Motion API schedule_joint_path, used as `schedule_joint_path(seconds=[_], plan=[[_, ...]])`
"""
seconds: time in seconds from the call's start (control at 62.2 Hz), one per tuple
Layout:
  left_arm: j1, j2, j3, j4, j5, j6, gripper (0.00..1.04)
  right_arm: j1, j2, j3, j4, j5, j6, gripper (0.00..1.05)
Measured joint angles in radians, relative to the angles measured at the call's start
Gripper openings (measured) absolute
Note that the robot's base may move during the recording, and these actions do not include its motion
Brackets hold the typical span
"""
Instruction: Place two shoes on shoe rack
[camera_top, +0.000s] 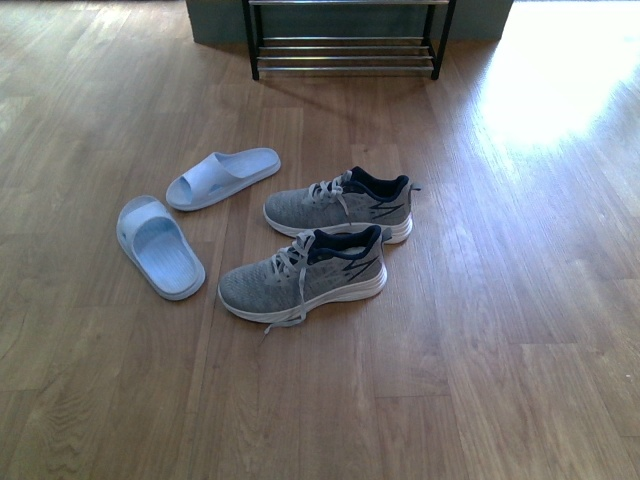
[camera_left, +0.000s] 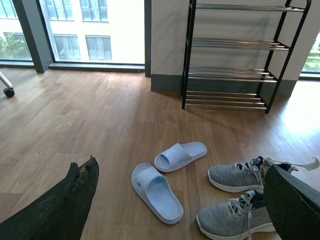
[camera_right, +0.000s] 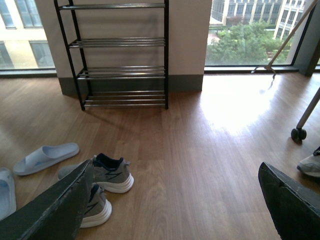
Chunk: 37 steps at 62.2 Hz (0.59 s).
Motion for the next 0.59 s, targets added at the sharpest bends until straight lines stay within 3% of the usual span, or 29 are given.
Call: schedule_joint_path(seconds=[0.595], plan=[[0.0, 0.0, 0.0, 0.0, 0.0, 0.0, 0.95, 0.0, 0.0, 0.0, 0.0, 0.0, 0.0, 0.96]])
